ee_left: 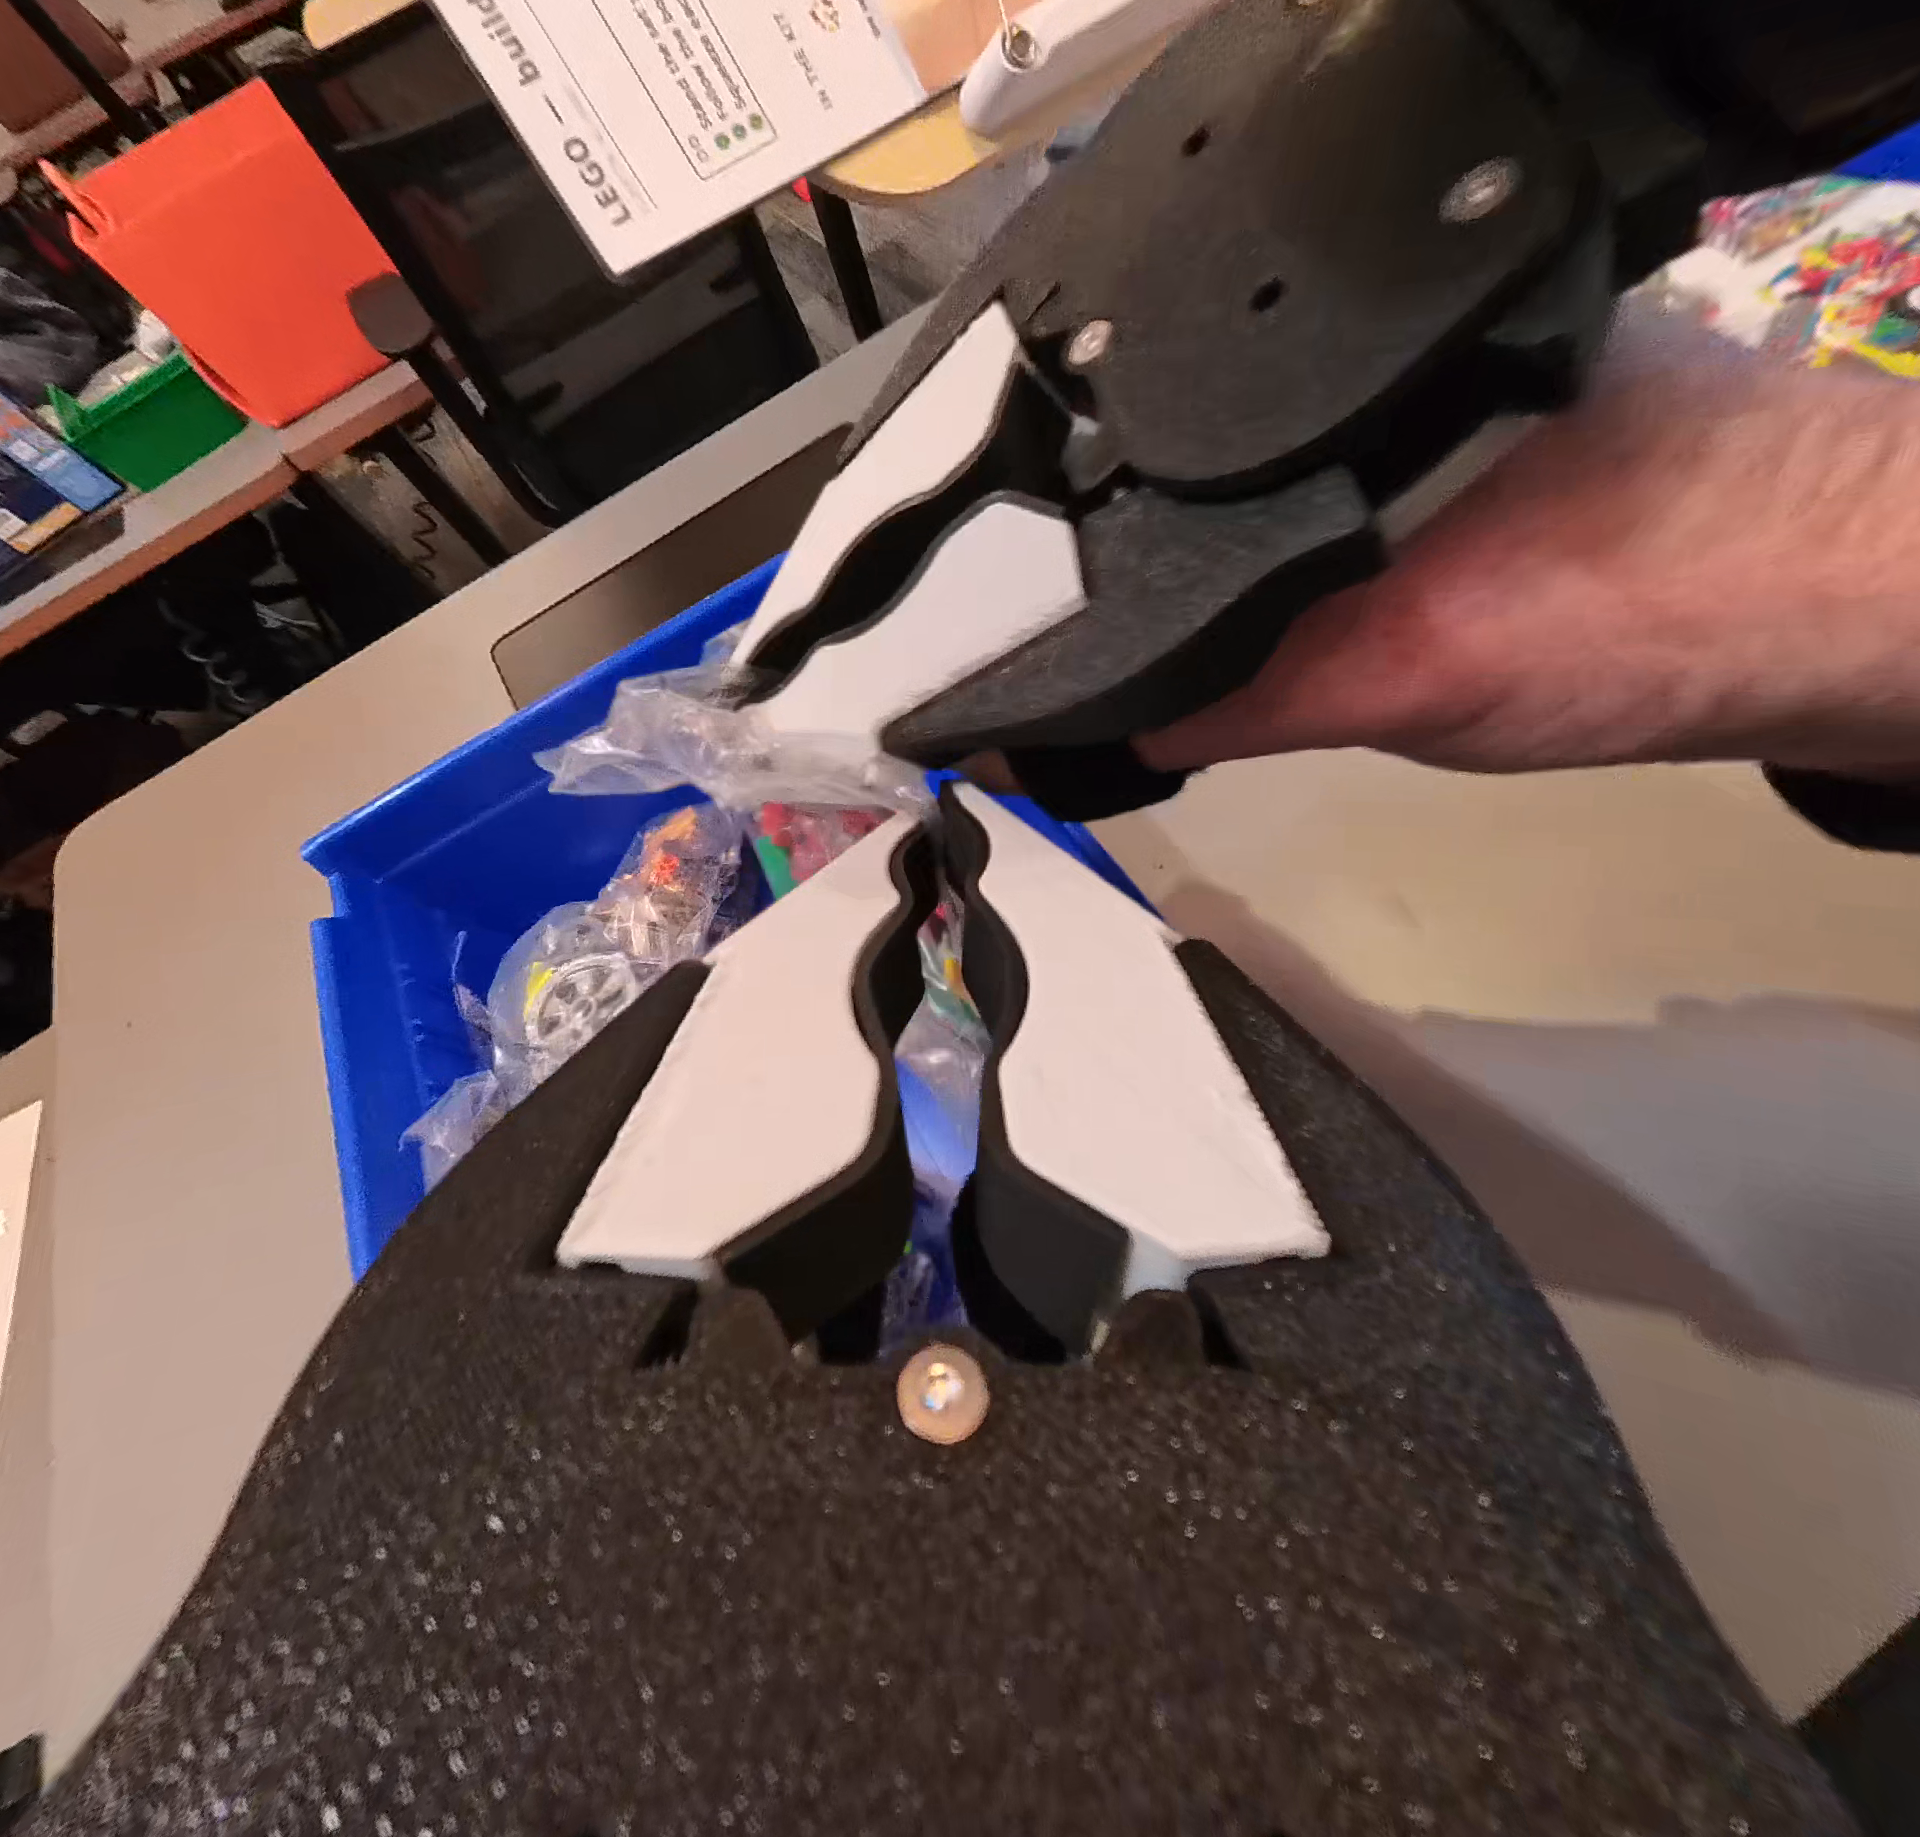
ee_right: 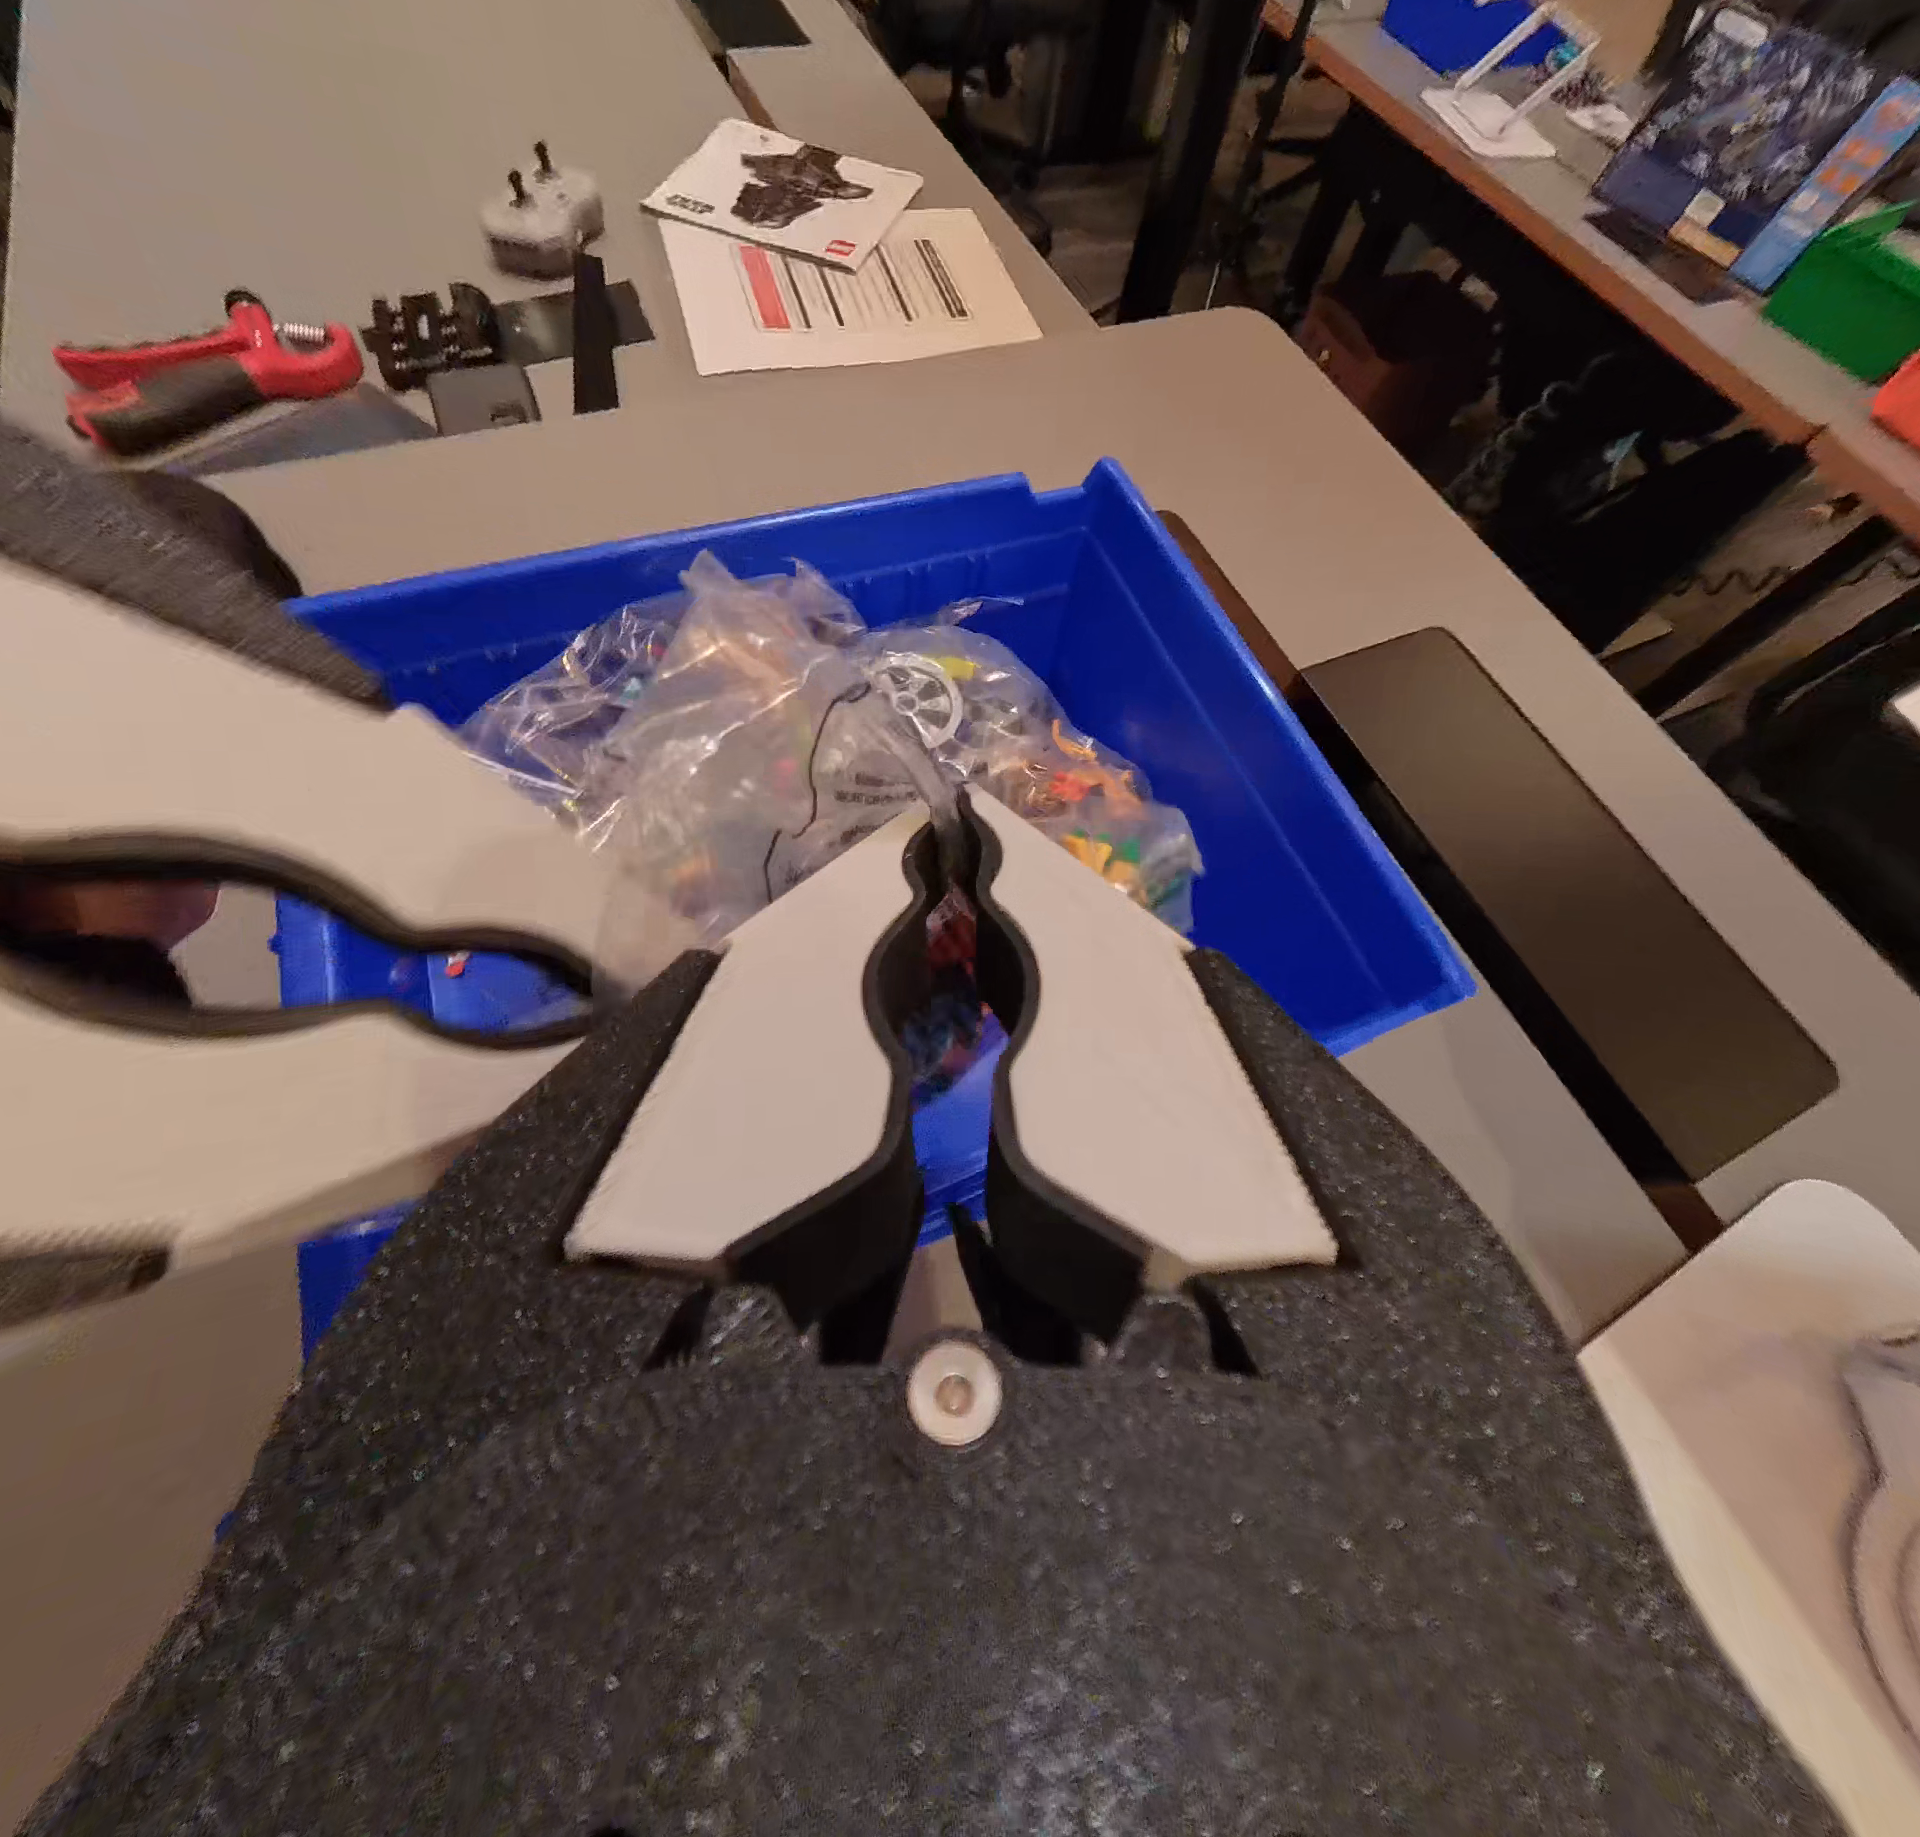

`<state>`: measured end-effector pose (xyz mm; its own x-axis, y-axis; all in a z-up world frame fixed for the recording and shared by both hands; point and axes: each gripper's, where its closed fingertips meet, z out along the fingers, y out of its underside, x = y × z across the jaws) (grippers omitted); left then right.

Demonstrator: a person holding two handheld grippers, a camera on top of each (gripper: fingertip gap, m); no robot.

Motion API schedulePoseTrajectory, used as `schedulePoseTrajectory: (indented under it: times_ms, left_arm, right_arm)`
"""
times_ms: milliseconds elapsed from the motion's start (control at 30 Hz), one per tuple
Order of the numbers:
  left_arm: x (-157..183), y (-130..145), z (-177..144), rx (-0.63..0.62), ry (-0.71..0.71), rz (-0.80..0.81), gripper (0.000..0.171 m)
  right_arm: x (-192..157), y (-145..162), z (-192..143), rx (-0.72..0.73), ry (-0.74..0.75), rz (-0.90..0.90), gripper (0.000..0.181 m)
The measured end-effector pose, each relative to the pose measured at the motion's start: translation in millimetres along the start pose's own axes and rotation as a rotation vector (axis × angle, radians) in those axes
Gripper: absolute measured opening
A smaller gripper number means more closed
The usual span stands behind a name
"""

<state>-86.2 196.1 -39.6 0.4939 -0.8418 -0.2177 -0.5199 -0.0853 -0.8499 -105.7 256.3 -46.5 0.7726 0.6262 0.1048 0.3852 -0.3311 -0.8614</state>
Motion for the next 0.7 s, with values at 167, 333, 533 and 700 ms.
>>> schedulePoseTrajectory:
  times_ms: [167, 333, 533, 700]
  left_arm:
    - [5.6, 12.6, 3.1, -0.026, 0.023, 0.003, 0.0]
    - [10.9, 27.8, -11.4, -0.004, 0.098, -0.083, 0.0]
    - [21.7, 35.7, -26.4, 0.028, 0.098, -0.066, 0.0]
    - [-34.8, 16.4, -47.3, 0.112, -0.017, -0.164, 0.013]
  right_arm:
    - [3.6, 15.0, 19.3, -0.053, -0.013, 0.011, 0.0]
    - [16.4, 31.8, 25.2, -0.061, -0.033, 0.087, 0.0]
    - [29.5, 21.3, 13.6, 0.012, -0.12, 0.15, 0.0]
    - [21.3, 11.0, -9.0, 0.083, -0.217, 0.165, 0.0]
